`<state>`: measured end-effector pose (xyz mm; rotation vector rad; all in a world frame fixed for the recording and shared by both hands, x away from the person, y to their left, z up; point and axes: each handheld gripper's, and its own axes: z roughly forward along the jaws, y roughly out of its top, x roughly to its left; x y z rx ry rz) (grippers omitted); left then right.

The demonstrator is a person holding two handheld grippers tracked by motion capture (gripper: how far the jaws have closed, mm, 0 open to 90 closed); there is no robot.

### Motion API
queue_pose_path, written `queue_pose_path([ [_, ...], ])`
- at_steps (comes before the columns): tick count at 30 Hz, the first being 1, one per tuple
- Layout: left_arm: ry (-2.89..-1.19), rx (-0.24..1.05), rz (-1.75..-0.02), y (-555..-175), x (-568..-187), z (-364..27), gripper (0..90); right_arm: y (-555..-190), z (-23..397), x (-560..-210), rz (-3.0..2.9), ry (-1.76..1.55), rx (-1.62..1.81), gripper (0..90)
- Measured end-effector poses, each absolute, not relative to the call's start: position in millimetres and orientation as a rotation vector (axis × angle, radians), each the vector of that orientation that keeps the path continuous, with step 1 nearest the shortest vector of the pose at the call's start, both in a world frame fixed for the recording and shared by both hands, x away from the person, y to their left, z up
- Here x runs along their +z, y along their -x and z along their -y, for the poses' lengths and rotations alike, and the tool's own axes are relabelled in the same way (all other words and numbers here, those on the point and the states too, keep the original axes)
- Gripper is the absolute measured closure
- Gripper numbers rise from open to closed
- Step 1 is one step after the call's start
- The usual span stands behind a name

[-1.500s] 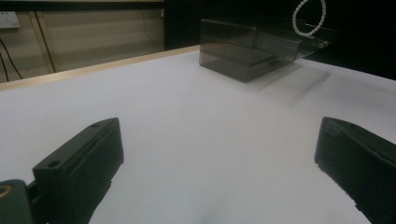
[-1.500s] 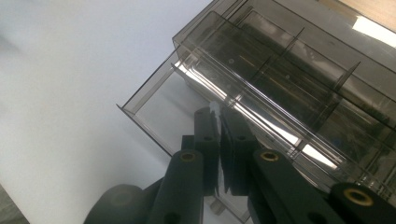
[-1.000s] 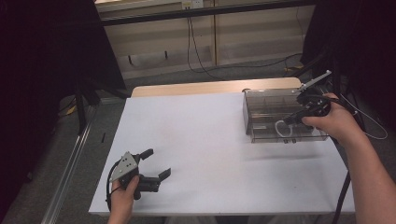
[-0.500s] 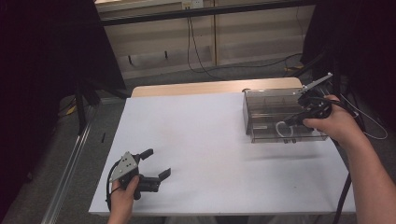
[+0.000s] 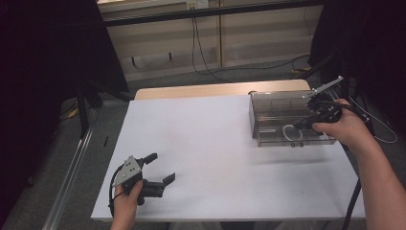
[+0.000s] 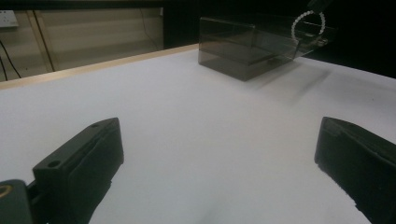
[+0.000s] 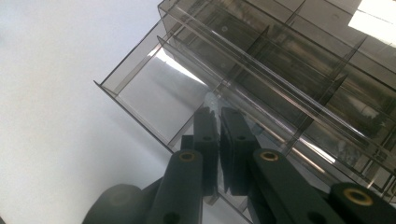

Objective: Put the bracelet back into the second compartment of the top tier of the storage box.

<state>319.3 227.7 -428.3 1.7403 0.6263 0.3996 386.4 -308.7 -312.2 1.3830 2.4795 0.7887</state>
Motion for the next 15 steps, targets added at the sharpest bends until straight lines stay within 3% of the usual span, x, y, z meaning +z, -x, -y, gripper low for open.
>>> queue_pose_path([
  [15, -1.741, 0.403, -0.626, -319.0, -428.1, -227.8, 1.6, -386.6, 312.6, -318.0, -2.473, -1.394, 0.779, 86.0],
])
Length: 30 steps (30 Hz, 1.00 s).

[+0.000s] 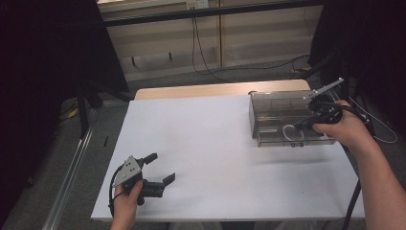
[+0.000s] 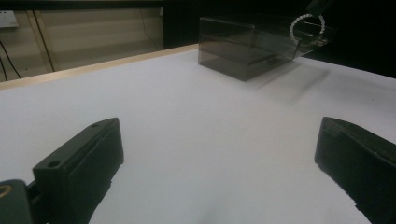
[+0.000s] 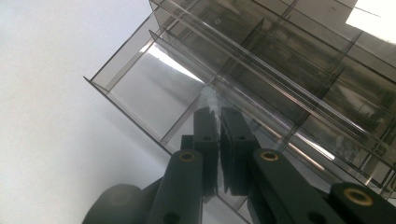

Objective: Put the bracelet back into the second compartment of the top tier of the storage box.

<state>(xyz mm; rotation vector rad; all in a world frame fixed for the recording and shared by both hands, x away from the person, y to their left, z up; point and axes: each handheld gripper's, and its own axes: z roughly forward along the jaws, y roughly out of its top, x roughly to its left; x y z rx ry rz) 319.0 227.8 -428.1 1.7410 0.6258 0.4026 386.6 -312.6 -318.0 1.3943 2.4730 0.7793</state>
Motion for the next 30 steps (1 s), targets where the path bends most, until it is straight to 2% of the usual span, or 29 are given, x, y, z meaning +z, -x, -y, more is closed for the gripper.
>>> queue_pose_path([
  [30, -1.737, 0.402, -0.624, -318.7, -427.5, -227.6, 1.6, -387.4, 318.8, -329.5, -2.454, -1.402, 0.76, 85.8],
])
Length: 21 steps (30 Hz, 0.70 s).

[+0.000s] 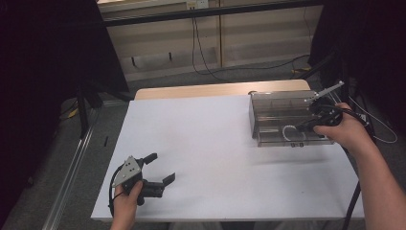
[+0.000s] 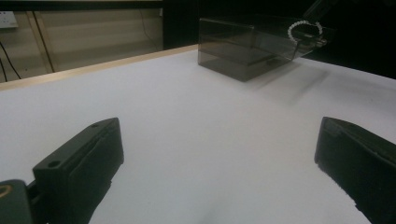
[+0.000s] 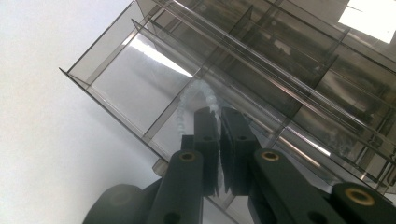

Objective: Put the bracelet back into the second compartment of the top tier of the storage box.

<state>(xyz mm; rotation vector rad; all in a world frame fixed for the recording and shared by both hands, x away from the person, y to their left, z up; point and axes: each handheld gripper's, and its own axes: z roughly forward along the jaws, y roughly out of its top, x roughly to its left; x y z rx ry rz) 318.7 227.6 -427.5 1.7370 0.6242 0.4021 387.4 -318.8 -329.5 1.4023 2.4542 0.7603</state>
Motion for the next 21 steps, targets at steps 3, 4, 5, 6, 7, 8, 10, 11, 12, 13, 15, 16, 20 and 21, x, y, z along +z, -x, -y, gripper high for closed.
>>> queue_pose_path([
  [3, -1.737, 0.402, -0.623, -318.7, -427.4, -227.6, 1.6, -387.1, 320.1, -330.4, -2.449, -1.406, 0.762, 85.8],
  [4, -1.737, 0.402, -0.623, -318.7, -427.4, -227.6, 1.6, -387.0, 320.3, -330.6, -2.45, -1.407, 0.759, 85.8],
  [5, -1.736, 0.4, -0.625, -318.6, -427.5, -227.4, 1.6, -386.9, 320.5, -330.8, -2.449, -1.407, 0.76, 85.7],
  [6, -1.738, 0.401, -0.624, -318.6, -427.5, -227.5, 1.6, -386.7, 320.4, -330.8, -2.451, -1.408, 0.762, 85.8],
  [7, -1.738, 0.4, -0.623, -318.6, -427.5, -227.4, 1.6, -386.7, 320.5, -331.0, -2.449, -1.406, 0.762, 85.7],
  [8, -1.732, 0.397, -0.627, -318.4, -427.7, -227.0, 1.6, -386.9, 320.6, -331.2, -2.445, -1.404, 0.762, 85.6],
  [10, -1.737, 0.398, -0.624, -318.4, -427.6, -227.2, 1.7, -386.7, 320.2, -331.8, -2.448, -1.407, 0.765, 85.7],
  [11, -1.739, 0.398, -0.623, -318.5, -427.6, -227.3, 1.6, -386.8, 320.2, -332.2, -2.446, -1.401, 0.763, 85.6],
  [12, -1.739, 0.398, -0.623, -318.5, -427.7, -227.2, 1.6, -386.9, 320.1, -332.6, -2.447, -1.4, 0.763, 85.6],
  [13, -1.74, 0.399, -0.622, -318.6, -427.7, -227.3, 1.6, -387.1, 320.0, -333.1, -2.449, -1.396, 0.762, 85.5],
  [15, -1.739, 0.398, -0.623, -318.5, -427.7, -227.2, 1.6, -387.2, 319.8, -333.6, -2.445, -1.392, 0.757, 85.4],
  [16, -1.733, 0.396, -0.626, -318.3, -427.7, -227.0, 1.6, -387.4, 319.9, -333.9, -2.444, -1.394, 0.758, 85.3],
  [20, -1.732, 0.396, -0.627, -318.4, -427.7, -227.2, 1.6, -387.5, 320.3, -333.2, -2.437, -1.394, 0.765, 84.7],
  [21, -1.732, 0.396, -0.627, -318.4, -427.7, -227.1, 1.6, -387.4, 320.5, -332.8, -2.435, -1.395, 0.767, 84.7],
])
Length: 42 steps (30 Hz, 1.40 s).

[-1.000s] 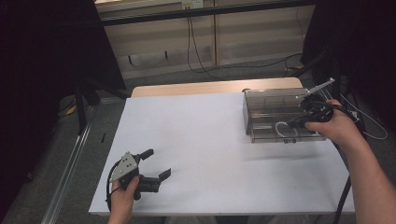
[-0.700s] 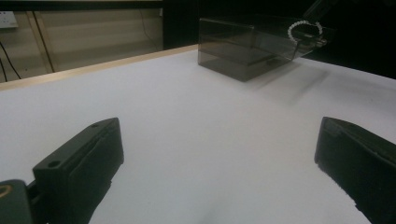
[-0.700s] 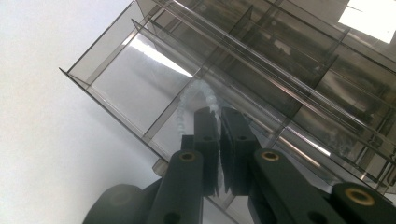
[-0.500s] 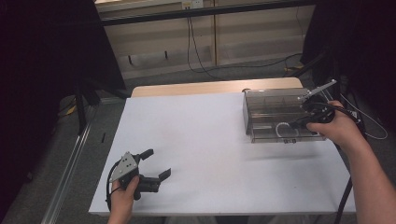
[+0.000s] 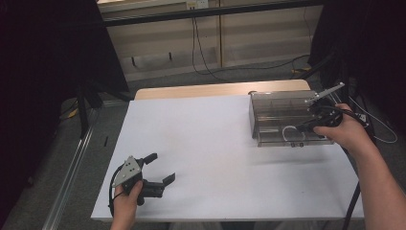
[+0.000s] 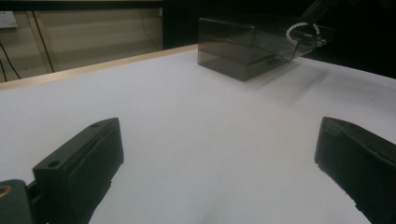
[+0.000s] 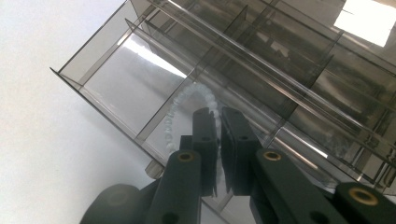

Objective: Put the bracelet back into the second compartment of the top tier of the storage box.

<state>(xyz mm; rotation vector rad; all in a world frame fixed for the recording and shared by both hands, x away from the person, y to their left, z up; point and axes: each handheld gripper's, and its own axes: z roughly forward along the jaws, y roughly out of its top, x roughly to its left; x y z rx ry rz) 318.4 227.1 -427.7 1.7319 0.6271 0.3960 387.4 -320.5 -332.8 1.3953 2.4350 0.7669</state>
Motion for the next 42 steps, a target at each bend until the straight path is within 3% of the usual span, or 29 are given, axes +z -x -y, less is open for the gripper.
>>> queue_pose_path([
  [42, -1.738, 0.399, -0.621, -319.0, -427.3, -226.4, 1.6, -361.8, 300.6, -329.5, -2.595, -1.217, 0.892, 90.0],
])
